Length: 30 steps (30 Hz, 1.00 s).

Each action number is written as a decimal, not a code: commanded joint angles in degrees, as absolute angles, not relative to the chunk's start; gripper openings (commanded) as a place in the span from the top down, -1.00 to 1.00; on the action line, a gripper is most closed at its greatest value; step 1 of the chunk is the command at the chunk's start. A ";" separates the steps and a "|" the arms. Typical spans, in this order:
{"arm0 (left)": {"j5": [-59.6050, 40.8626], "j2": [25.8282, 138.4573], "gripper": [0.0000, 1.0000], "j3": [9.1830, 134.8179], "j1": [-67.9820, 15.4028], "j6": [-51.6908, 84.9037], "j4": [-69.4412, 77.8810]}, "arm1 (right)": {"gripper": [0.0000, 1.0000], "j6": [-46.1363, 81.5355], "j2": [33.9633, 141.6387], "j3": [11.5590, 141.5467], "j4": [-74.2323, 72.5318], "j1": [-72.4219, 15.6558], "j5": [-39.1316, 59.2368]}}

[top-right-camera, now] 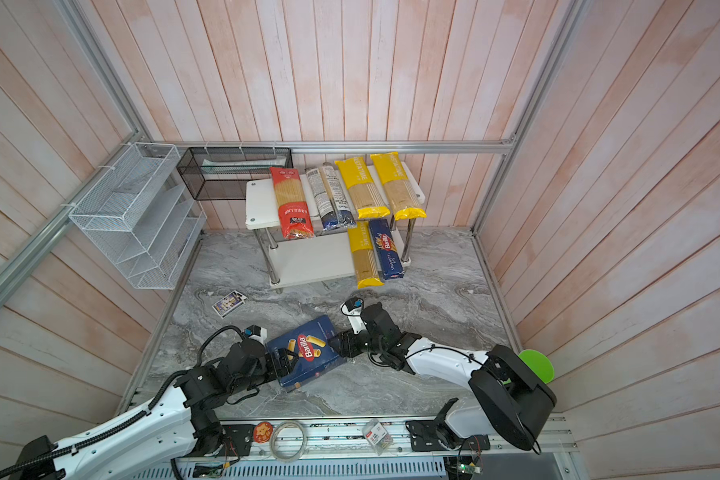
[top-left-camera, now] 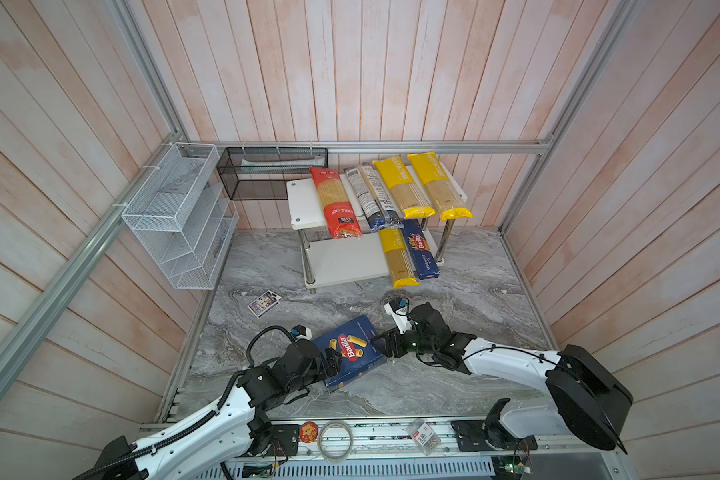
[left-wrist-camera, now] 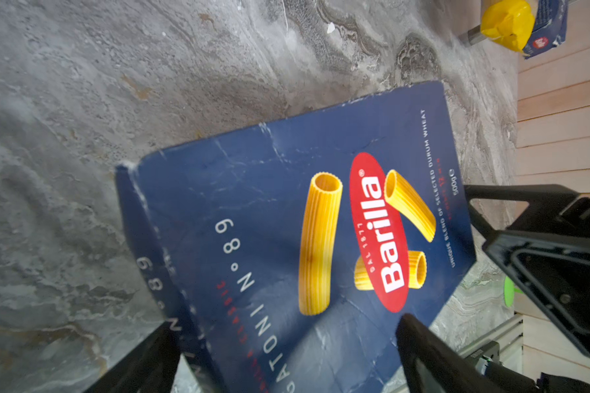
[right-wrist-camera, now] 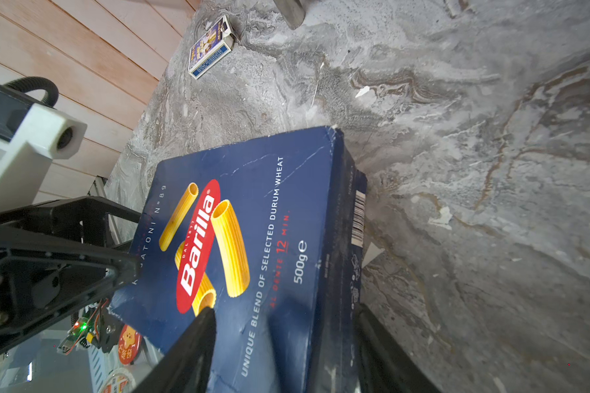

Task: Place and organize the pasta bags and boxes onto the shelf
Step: 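Close the right gripper on the rigatoni box edge while the left gripper holds it, then lift the rigatoni box with both grippers toward the lower shelf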

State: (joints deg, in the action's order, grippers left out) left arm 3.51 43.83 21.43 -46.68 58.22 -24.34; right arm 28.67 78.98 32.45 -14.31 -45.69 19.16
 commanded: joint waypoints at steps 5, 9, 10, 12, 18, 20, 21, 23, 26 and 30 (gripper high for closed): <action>5.18 43.92 -0.99 21.93 -46.93 56.72 -19.22 | -0.26 27.73 82.51 33.30 -15.34 -45.54 19.61; 4.46 44.85 -0.99 22.23 -46.95 55.83 -17.69 | -0.26 28.68 84.39 33.39 -17.61 -45.68 21.43; 4.02 45.35 -0.99 22.24 -46.93 55.65 -17.16 | -0.26 28.95 84.75 33.27 -18.18 -45.70 21.87; 3.45 46.36 -0.99 22.49 -46.93 55.48 -16.30 | -0.26 29.50 84.90 33.16 -19.03 -45.93 22.06; 2.94 49.08 -0.99 24.19 -46.94 53.57 -14.22 | -0.16 31.32 83.71 33.10 -20.32 -47.41 21.70; 3.22 49.62 -0.99 25.31 -46.94 52.73 -13.85 | -0.15 32.02 83.66 33.12 -21.11 -48.11 21.58; 3.25 49.98 -0.99 25.88 -46.90 52.33 -13.55 | -0.15 32.29 83.63 33.22 -21.46 -48.55 21.46; 3.38 50.61 -0.99 27.14 -46.94 51.44 -12.82 | -0.13 32.98 83.84 33.48 -22.37 -49.17 21.45; 3.34 52.05 -0.99 29.30 -46.98 50.07 -11.56 | -0.11 33.66 84.23 34.35 -23.61 -50.04 21.46; 3.22 54.32 -0.99 32.38 -46.94 47.97 -10.29 | -0.10 33.53 84.98 37.33 -23.41 -50.64 20.94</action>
State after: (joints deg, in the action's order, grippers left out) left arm 5.69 53.98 27.57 -46.30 50.94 -20.60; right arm 32.99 84.38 33.26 -18.33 -48.27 16.91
